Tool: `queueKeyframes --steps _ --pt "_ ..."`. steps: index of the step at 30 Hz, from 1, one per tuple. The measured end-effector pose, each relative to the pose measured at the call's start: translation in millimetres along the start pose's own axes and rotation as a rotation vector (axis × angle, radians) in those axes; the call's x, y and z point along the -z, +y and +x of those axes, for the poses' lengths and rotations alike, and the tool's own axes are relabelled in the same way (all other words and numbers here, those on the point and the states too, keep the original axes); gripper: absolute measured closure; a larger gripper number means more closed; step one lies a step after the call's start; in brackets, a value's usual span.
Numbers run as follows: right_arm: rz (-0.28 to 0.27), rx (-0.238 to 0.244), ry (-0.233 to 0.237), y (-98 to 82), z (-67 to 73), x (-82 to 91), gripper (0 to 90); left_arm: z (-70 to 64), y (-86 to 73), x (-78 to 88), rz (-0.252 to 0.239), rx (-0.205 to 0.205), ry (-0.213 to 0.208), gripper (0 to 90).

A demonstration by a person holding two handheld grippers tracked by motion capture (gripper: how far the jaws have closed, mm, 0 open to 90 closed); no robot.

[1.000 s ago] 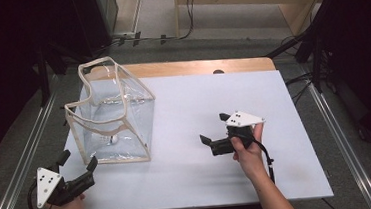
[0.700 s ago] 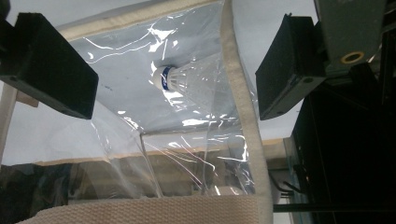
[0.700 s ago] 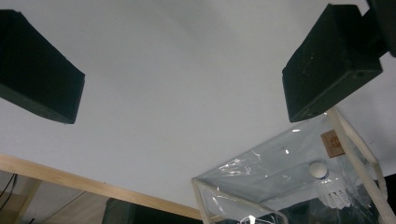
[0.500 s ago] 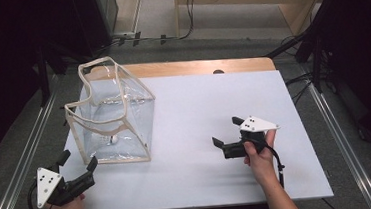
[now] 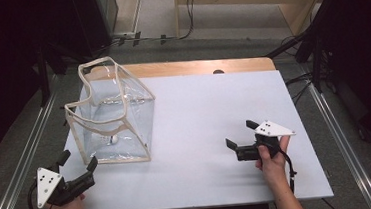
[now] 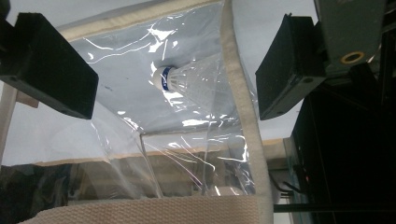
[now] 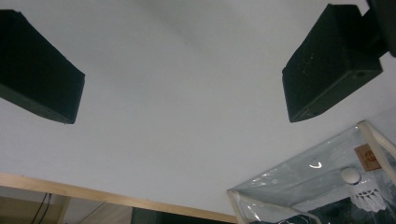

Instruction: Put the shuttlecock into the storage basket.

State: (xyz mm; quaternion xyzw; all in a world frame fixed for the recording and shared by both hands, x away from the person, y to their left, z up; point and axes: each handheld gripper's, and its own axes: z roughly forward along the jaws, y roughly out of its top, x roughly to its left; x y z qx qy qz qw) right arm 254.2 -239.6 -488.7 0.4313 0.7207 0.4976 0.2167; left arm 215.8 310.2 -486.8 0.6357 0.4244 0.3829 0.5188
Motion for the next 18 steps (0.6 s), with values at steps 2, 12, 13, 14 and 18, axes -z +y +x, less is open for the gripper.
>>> queueKeyframes --steps 2,12,13,14,18 --pt "0.0 -0.001 -0.006 -2.4 -2.7 3.3 0.0 -0.1 0.0 -0.2 -0.001 0.001 0.002 13.7" --pt "-0.002 -0.012 -0.03 -13.1 -13.4 16.5 0.0 0.0 0.0 0.0 0.001 0.0 0.0 13.7" --pt "-0.004 -0.012 -0.031 -14.0 -14.3 17.6 0.0 0.0 0.0 0.0 0.001 0.0 0.0 13.7" --pt "-0.005 -0.014 -0.035 -14.6 -15.0 18.7 0.0 0.1 0.0 0.1 0.002 0.0 -0.001 13.7" --pt "-0.005 -0.015 -0.045 -17.3 -18.4 23.7 0.0 0.3 0.0 0.2 0.001 0.002 -0.001 13.7"
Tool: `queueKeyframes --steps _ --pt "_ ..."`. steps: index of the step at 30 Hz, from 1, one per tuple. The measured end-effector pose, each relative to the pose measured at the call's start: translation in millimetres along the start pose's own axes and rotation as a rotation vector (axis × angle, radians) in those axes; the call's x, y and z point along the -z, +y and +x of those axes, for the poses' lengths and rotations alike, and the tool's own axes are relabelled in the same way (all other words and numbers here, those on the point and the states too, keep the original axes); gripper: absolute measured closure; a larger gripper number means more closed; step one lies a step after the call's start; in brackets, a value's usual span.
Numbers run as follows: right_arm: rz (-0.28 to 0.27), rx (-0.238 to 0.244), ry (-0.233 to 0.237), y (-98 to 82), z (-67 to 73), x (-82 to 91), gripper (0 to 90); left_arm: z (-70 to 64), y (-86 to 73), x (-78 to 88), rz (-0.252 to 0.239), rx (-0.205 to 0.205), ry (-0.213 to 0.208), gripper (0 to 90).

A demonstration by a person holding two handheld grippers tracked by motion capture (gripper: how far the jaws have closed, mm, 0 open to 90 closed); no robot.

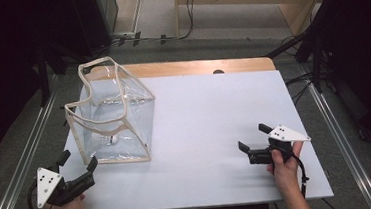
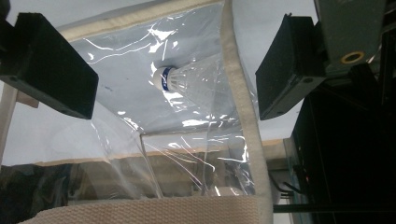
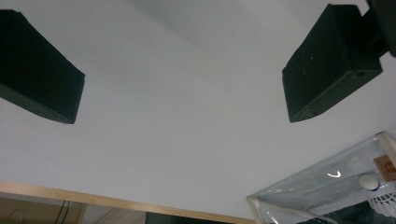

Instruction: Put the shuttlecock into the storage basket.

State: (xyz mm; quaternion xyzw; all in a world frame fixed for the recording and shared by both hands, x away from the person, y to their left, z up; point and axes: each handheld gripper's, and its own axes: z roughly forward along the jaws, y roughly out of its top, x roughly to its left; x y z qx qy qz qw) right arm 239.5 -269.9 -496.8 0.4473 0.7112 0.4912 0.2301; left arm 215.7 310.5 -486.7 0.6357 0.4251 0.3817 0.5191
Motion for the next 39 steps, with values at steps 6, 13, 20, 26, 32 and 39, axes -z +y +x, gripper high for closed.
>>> queueKeyframes --steps 6,13,20,26,32,39 --pt "-0.011 -0.014 -0.016 -5.1 -7.2 9.3 0.0 0.1 0.0 0.1 -0.001 0.0 -0.001 13.7" --pt "-0.028 -0.037 -0.047 -10.5 -18.8 21.1 0.0 0.1 0.0 0.2 -0.002 0.004 -0.001 13.7" --pt "-0.034 -0.057 -0.085 -17.0 -30.2 30.2 0.0 0.2 -0.1 0.1 -0.005 0.01 -0.001 13.7" --pt "-0.056 -0.085 -0.098 -21.8 -41.2 39.4 0.0 0.5 0.0 0.0 -0.006 0.01 -0.002 13.7" --pt "-0.077 -0.103 -0.128 -26.5 -50.4 49.6 0.0 0.6 -0.1 0.1 -0.008 0.011 -0.002 13.7" --pt "-0.086 -0.12 -0.135 -34.4 -57.3 60.2 0.0 2.3 0.1 0.5 -0.01 0.017 -0.004 13.7"
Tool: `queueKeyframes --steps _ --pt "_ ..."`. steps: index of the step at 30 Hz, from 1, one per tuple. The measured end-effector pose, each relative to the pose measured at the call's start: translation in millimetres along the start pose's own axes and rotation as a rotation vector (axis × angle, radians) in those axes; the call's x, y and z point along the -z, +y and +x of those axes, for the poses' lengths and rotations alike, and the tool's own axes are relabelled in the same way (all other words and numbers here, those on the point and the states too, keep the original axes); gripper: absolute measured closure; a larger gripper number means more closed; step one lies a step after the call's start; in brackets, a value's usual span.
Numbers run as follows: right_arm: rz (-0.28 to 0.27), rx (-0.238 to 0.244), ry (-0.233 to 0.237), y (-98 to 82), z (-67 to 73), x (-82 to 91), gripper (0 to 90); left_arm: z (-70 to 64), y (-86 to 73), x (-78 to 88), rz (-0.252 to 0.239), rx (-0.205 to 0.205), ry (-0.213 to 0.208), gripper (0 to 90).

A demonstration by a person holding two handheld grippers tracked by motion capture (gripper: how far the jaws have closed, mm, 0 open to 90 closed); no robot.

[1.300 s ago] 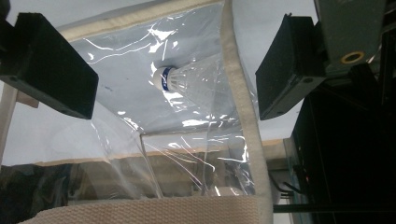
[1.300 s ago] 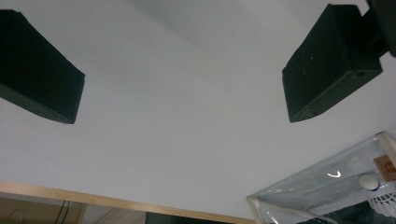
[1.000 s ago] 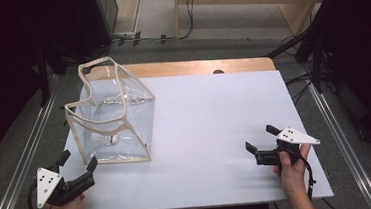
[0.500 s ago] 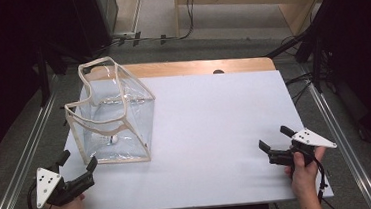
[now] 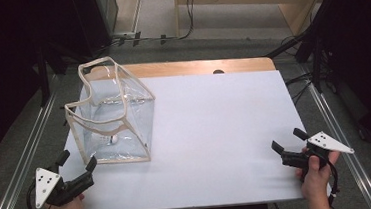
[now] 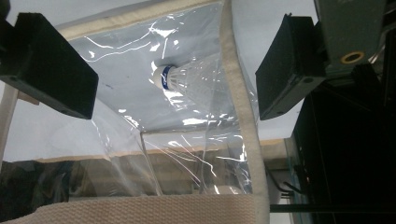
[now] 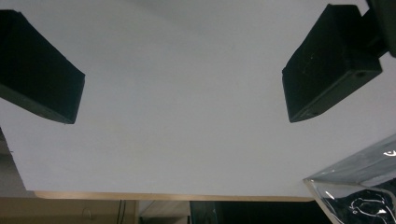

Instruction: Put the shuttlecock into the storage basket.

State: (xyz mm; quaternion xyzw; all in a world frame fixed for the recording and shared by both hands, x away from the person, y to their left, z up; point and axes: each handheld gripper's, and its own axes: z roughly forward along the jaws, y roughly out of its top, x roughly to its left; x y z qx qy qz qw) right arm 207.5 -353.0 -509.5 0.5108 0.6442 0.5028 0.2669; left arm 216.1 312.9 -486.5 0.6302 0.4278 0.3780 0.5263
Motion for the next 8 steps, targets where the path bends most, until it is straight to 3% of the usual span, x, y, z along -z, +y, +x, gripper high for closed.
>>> queueKeyframes --steps 8 --pt "-0.006 -0.005 -0.019 -1.4 -1.7 1.0 0.0 1.2 0.1 0.3 -0.002 0.01 -0.005 13.7"
